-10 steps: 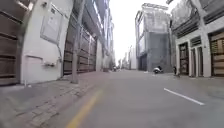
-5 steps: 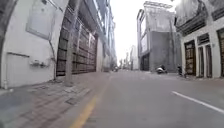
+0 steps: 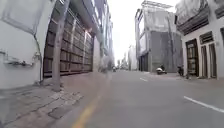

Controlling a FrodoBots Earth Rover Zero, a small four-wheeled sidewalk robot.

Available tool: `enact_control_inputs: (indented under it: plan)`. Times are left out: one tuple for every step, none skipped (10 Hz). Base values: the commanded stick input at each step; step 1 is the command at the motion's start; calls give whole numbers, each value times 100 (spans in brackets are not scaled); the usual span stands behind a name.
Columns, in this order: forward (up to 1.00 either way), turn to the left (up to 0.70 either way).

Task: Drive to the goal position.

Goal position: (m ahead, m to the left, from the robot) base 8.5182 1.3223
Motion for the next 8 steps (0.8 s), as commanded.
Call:
enact_control_inputs:
  plan:
    - [100, -40]
    - [100, -40]
    - [100, -40]
    - [100, -40]
    - [100, -40]
    - [100, -15]
    - [100, 0]
    - [100, 0]
